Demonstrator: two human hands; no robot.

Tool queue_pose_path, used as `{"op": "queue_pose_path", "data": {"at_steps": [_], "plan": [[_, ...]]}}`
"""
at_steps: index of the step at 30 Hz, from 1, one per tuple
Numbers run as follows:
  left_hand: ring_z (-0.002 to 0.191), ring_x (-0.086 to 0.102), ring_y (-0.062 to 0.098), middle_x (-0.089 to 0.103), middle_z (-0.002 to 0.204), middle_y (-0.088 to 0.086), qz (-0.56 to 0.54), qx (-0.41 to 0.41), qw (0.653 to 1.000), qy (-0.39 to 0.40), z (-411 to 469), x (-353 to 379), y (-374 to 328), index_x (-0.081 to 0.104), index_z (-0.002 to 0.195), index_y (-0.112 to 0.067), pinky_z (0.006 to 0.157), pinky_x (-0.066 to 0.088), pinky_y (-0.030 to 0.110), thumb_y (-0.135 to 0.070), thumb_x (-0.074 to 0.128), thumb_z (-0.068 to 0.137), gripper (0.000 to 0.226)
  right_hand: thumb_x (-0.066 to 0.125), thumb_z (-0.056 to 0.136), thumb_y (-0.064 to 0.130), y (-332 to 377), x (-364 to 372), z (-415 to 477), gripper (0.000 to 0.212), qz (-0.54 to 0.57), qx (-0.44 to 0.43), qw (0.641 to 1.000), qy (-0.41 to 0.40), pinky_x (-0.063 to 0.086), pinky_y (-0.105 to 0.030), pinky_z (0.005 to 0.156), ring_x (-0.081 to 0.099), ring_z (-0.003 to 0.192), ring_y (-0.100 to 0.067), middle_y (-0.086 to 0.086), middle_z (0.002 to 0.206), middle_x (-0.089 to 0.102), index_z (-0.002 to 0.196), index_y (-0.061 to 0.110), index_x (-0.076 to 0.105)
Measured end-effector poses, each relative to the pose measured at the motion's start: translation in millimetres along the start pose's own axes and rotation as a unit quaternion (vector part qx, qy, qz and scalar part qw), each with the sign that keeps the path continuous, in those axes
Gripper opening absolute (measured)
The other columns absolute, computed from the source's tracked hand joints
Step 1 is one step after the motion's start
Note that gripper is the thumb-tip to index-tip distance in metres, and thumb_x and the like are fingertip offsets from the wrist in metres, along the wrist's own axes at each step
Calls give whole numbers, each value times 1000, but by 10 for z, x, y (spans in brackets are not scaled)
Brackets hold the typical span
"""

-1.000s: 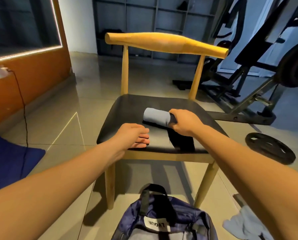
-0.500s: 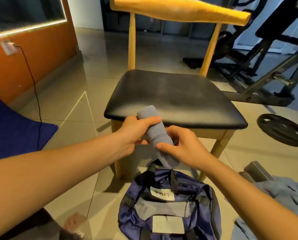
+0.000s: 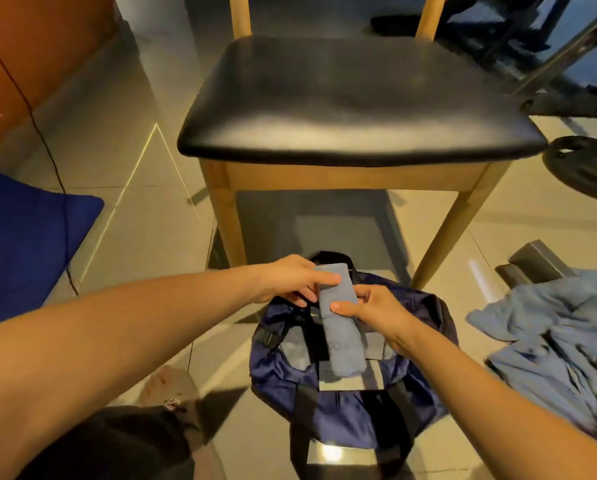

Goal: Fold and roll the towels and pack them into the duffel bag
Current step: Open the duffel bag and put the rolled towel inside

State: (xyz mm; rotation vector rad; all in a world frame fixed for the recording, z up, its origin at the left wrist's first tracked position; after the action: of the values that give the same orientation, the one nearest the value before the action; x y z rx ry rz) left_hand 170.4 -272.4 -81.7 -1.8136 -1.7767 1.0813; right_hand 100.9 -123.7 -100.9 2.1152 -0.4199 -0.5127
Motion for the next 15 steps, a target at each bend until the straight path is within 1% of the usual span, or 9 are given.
{"op": "queue_pose_path", "data": {"at_steps": [2, 3, 4, 6, 8, 9, 11, 13, 15], "plan": [[92, 70, 22, 73, 95, 3, 60, 18, 997, -42, 227, -98, 238, 74, 101, -13, 71, 53, 28, -44, 72, 90, 32, 83, 84, 23, -358, -33, 125, 33, -51, 42, 997, -35, 54, -35, 71, 70, 81, -27, -19, 91, 73, 99, -5, 73], [91, 69, 24, 70, 87, 1, 140, 40, 987, -67, 334, -148, 345, 74, 94, -13, 70, 49, 28, -38, 73, 91, 25, 82, 84, 21, -517, -16, 170, 31, -77, 70, 994, -33, 45, -30, 61, 62, 66, -24, -21, 74, 65, 82, -7, 69], [92, 68, 24, 67, 83, -2, 241, 60, 965, -86, 416, -166, 435, 73, 92, -14, 69, 44, 27, -33, 73, 90, 19, 80, 86, 19, -655, 30, 203, 37, -94, 103, 990, -15, 34, -28, 56, 48, 56, -20, -15, 59, 50, 65, 0, 58], [97, 63, 24, 63, 91, -4, 405, 113, 902, -99, 519, -85, 549, 71, 100, -18, 71, 38, 28, -36, 74, 86, 23, 76, 90, 19, -837, 119, 289, 52, -137, 143, 980, 12, 21, -28, 51, 28, 50, -15, -2, 55, 29, 58, 15, 35], [99, 58, 24, 60, 102, 0, 502, 161, 845, -84, 619, 64, 667, 68, 111, -22, 74, 38, 31, -47, 74, 83, 37, 74, 91, 21, -946, 208, 370, 41, -174, 171, 969, 35, 27, -24, 46, 36, 50, -12, -1, 62, 40, 65, 12, 45], [101, 55, 25, 58, 105, 1, 540, 179, 819, -80, 666, 130, 711, 67, 113, -23, 78, 38, 34, -50, 71, 84, 40, 75, 90, 24, -977, 256, 410, 31, -185, 181, 965, 44, 33, -22, 48, 44, 56, -11, -4, 72, 51, 75, 7, 54], [106, 53, 25, 57, 110, 2, 592, 205, 775, -76, 709, 241, 747, 67, 113, -21, 86, 39, 37, -46, 64, 90, 34, 81, 84, 29, -1048, 317, 493, 35, -207, 192, 958, 50, 42, -27, 58, 56, 73, -18, -11, 94, 63, 94, 1, 62], [108, 55, 24, 60, 112, 2, 593, 207, 774, -80, 729, 267, 756, 70, 111, -20, 89, 42, 37, -35, 55, 97, 25, 86, 78, 28, -1100, 339, 567, 48, -207, 205, 956, 40, 45, -30, 69, 61, 88, -26, -16, 108, 66, 106, -4, 65], [103, 59, 24, 65, 106, 1, 533, 186, 821, -90, 755, 184, 744, 73, 103, -21, 84, 45, 36, -30, 53, 98, 22, 88, 76, 28, -1113, 407, 645, 64, -204, 212, 955, 42, 46, -32, 77, 62, 104, -31, -17, 118, 63, 122, -7, 60]]}}
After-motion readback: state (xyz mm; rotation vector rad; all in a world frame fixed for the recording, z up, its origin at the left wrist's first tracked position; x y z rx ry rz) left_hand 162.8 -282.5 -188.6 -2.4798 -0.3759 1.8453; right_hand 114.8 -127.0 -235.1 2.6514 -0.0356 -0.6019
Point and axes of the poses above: each hand's wrist, its own z-axis towards the middle knuckle, its own x-axis out of the palm, y = z × x, the point moved 8 cm from there along z, towards the middle knuckle
